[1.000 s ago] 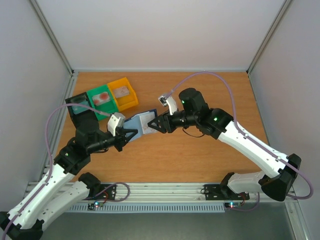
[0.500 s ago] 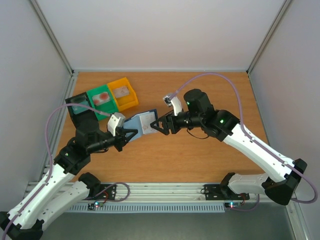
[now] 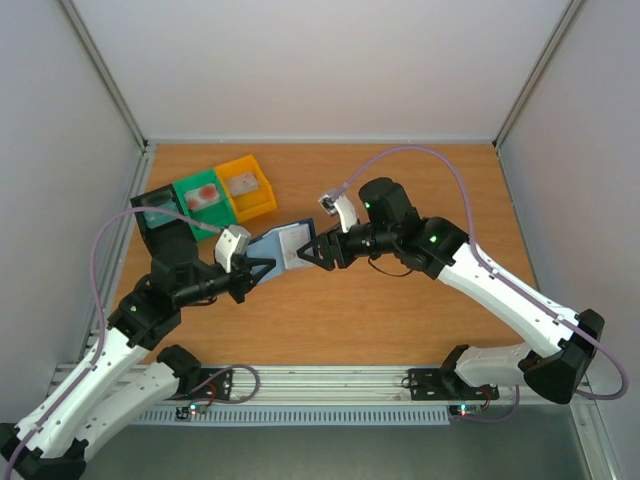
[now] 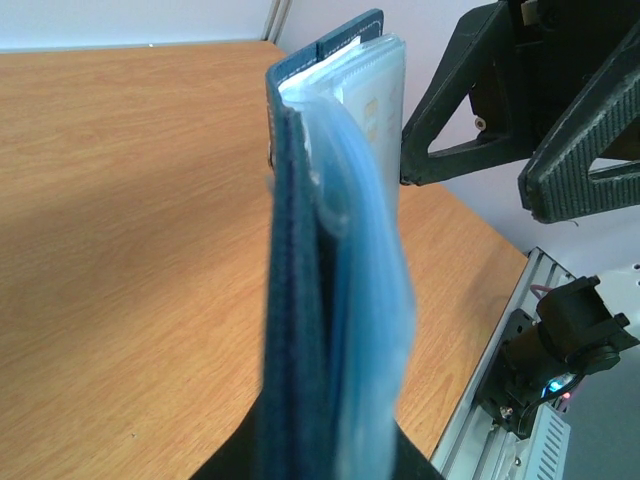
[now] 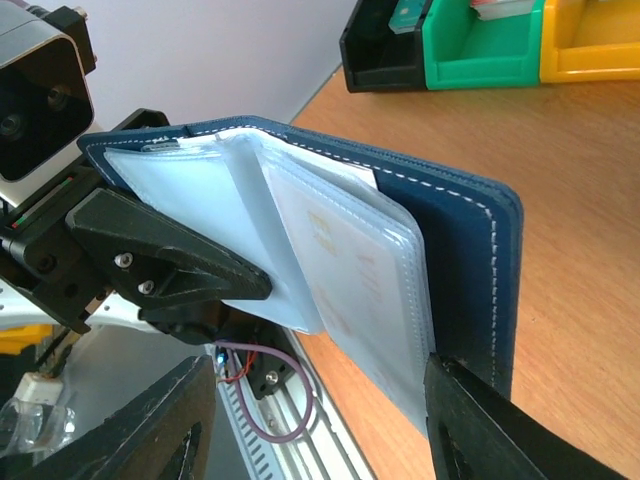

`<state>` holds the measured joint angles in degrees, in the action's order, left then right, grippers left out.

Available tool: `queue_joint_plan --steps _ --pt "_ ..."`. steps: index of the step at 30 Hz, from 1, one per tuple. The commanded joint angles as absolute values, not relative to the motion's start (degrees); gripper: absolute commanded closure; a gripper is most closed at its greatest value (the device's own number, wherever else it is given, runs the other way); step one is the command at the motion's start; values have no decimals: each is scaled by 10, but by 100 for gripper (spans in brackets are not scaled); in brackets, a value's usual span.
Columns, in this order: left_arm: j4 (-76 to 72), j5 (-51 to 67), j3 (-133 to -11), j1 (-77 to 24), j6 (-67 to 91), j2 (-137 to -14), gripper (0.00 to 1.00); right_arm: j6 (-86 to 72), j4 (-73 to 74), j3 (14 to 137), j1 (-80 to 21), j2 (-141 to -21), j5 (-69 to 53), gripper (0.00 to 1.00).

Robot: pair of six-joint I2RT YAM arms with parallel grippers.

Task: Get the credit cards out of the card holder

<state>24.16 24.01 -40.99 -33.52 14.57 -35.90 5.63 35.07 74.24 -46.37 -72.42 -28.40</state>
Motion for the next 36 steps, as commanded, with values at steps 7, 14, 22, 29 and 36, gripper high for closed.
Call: queue_joint_plan --steps 7,14,22,29,36 --pt "203 247 -407 -337 146 -353 100 59 327 750 -468 -734 -327 55" --pt "201 245 -403 -337 147 -356 100 66 319 745 -483 -726 -352 59" --pt "197 248 -403 -337 150 -357 100 74 361 756 -490 -725 -268 59" --pt "191 253 -406 -337 151 -356 100 76 388 779 -495 -749 -213 63" --pt "195 250 -405 -337 148 -356 100 92 437 812 -533 -752 -139 58"
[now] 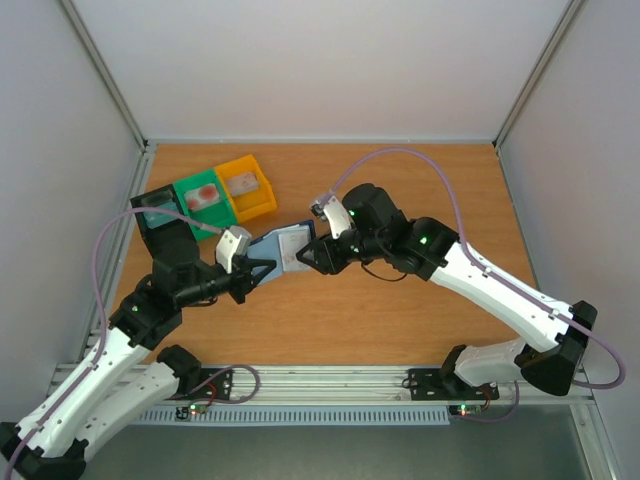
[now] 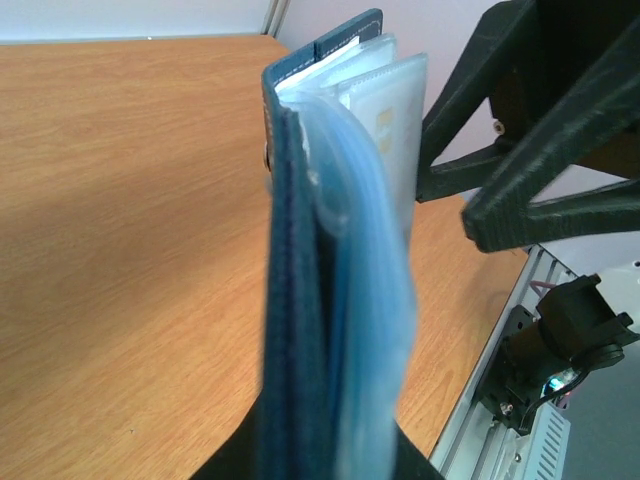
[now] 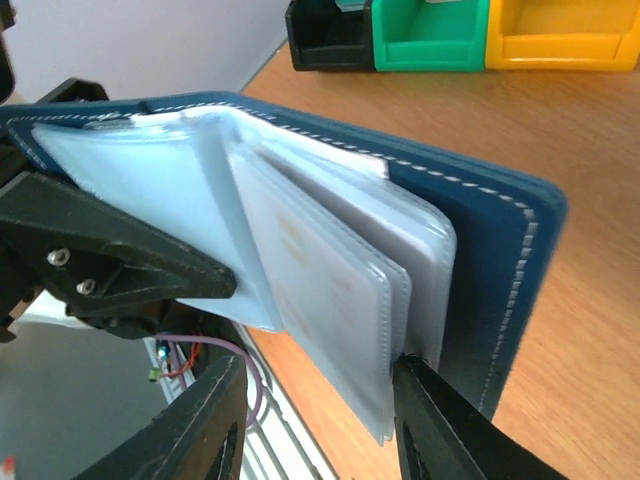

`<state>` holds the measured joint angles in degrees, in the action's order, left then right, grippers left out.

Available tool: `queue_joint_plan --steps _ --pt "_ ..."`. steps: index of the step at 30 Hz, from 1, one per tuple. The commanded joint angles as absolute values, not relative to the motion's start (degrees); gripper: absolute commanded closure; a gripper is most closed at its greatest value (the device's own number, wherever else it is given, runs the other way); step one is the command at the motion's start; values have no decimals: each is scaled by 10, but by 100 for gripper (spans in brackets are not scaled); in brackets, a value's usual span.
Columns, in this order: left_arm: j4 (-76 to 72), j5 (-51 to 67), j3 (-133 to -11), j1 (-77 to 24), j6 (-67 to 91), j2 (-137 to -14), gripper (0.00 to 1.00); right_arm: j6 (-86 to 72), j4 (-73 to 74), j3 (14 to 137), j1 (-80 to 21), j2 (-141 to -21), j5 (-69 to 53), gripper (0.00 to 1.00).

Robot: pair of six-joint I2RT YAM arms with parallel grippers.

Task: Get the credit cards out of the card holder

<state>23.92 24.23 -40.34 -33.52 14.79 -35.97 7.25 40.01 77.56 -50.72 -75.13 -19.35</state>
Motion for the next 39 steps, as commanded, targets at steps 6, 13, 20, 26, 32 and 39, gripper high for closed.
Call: queue_joint_plan --steps 6,13,20,26,32,39 --pt "206 238 -406 -337 142 -355 100 91 478 826 -555 -743 -107 51" --pt "205 238 -403 -337 140 -351 100 90 469 822 -556 -737 -120 43" --pt "195 247 -396 -337 146 -347 100 103 439 812 -555 -728 -125 31" --pt "185 256 -395 -337 154 -347 100 109 416 809 -546 -741 -134 23" --pt "186 257 -398 -337 152 -349 100 108 417 811 -545 -752 -125 17" --pt "186 257 -397 -337 154 -347 100 106 411 814 -545 -760 -149 17"
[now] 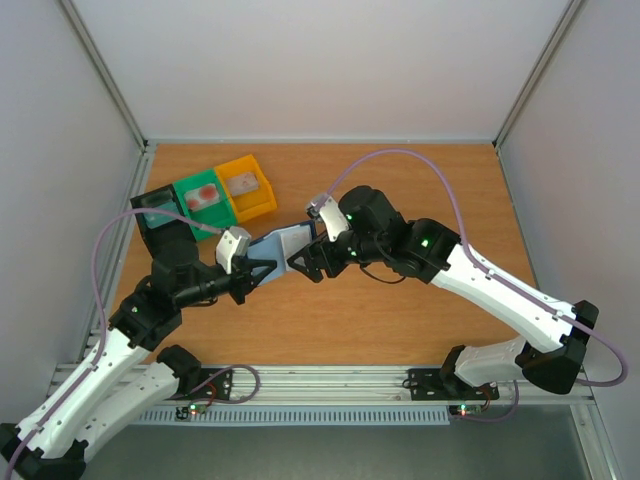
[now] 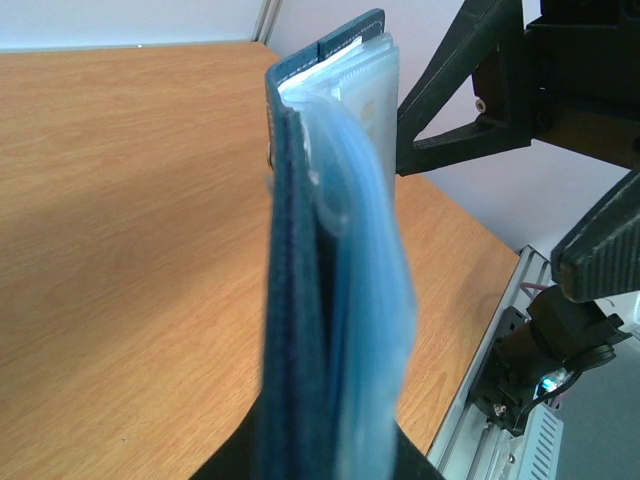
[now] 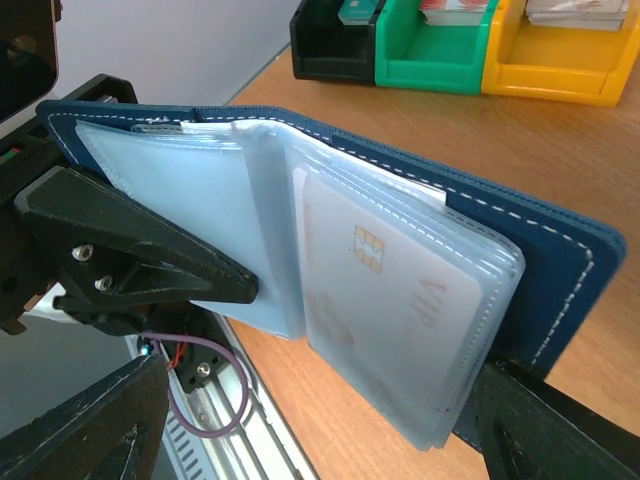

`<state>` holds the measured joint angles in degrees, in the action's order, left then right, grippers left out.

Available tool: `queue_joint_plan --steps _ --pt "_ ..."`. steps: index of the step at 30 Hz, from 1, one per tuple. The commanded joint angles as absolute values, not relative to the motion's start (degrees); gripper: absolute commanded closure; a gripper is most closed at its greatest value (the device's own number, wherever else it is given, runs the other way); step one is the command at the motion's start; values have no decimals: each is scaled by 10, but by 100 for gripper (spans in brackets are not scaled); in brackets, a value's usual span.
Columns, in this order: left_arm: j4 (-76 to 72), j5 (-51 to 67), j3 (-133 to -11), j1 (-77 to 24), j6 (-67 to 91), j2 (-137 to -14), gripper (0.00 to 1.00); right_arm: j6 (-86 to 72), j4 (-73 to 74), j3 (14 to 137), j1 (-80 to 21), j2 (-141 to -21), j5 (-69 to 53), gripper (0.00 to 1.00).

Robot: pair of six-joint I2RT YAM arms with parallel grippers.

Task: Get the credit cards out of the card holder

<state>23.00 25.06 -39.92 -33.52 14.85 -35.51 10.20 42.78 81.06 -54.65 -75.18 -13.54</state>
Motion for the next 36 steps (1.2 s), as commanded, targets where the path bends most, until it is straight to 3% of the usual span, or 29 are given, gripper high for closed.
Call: queue_joint_plan --steps 1,22,25,30,36 --pt "186 257 -397 -337 153 -347 100 105 409 814 -545 -759 -153 17" --pt "186 253 -393 -337 151 -350 100 103 375 791 -545 -732 -294 24" --pt "187 255 -395 -337 151 -350 100 109 369 781 -545 -720 -271 32" --pt "179 271 -391 -337 153 -348 100 110 374 776 -545 -718 -194 56" --pt "137 327 -379 -337 165 -344 100 117 361 778 -545 -732 -191 79"
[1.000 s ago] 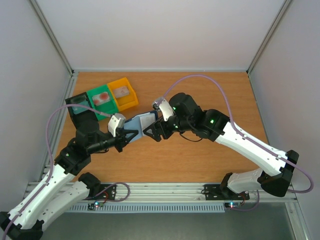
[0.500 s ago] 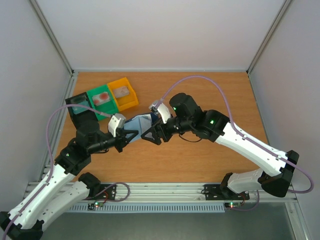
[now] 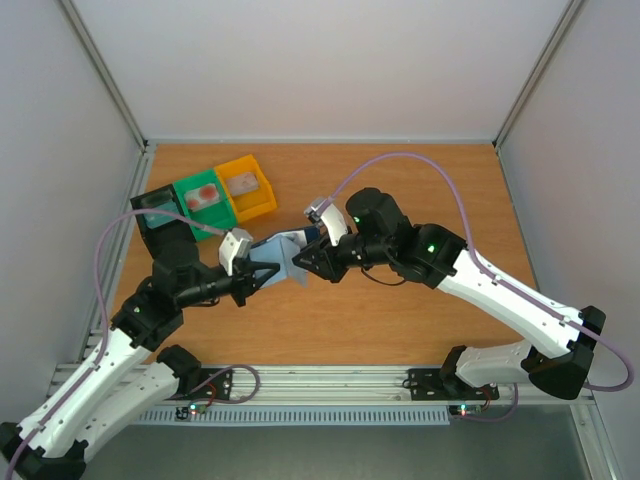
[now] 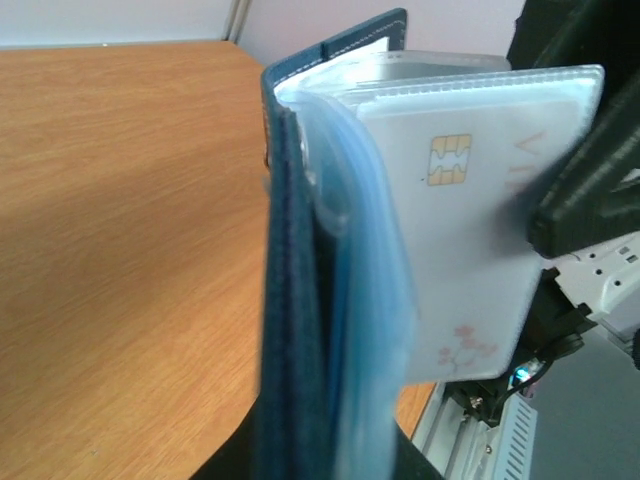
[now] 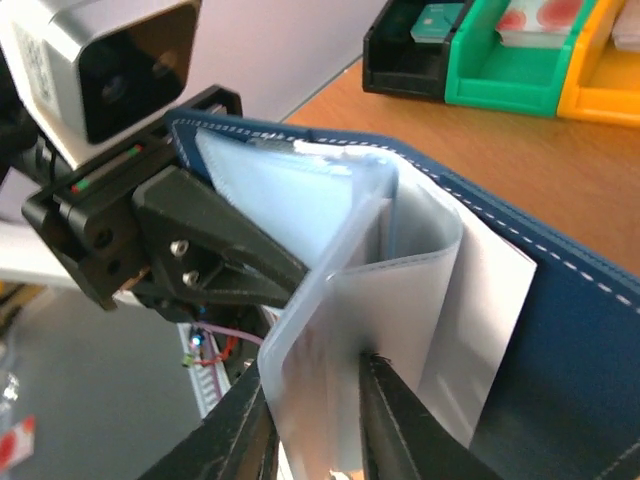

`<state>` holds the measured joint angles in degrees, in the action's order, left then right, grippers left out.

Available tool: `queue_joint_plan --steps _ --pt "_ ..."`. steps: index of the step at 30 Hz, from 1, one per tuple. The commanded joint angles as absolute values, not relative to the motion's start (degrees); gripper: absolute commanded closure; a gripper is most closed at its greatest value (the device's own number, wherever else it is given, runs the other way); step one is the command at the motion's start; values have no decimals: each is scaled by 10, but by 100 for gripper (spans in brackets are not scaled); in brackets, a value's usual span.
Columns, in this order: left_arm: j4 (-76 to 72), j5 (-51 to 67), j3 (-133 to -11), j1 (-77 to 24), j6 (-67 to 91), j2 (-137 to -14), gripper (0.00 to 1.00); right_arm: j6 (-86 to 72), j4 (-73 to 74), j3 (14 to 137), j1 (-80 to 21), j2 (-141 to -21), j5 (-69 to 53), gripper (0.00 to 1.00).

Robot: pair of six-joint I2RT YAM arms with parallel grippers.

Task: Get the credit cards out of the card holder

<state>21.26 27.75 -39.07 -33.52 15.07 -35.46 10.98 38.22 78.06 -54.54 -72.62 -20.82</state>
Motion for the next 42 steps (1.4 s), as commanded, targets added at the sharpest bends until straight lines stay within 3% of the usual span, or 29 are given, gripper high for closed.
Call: queue_joint_plan --steps 1,4,8,13,15,16,18,20,24,31,36,42 --pt "126 339 -376 -337 168 -345 100 117 360 779 -545 -734 -190 84" --pt "76 384 -366 -337 186 -344 95 116 355 780 -545 -733 -191 98" --pt "29 408 -348 -337 222 -349 77 109 339 779 -545 -734 -213 99" --pt "36 378 -341 -337 236 -349 79 107 347 779 -545 -729 -217 98" --pt "42 370 -340 -337 237 -349 97 112 353 777 -545 -728 -236 84" --pt "43 366 -338 -337 239 -349 99 118 359 776 -545 -725 -247 71" --pt "30 363 -324 -336 251 -345 100 135 359 761 -545 -703 -253 58" --pt "-21 370 -298 -333 269 -334 100 155 354 735 -541 -670 -244 50" --pt "-140 384 -241 -331 308 -323 100 189 347 696 -511 -636 -303 45" --pt "-238 390 -184 -330 330 -308 100 225 375 695 -472 -659 -296 50" --pt "-282 406 -154 -330 332 -284 100 271 397 707 -459 -654 -338 61" --pt "-269 405 -141 -330 298 -246 100 326 437 719 -426 -646 -395 62"
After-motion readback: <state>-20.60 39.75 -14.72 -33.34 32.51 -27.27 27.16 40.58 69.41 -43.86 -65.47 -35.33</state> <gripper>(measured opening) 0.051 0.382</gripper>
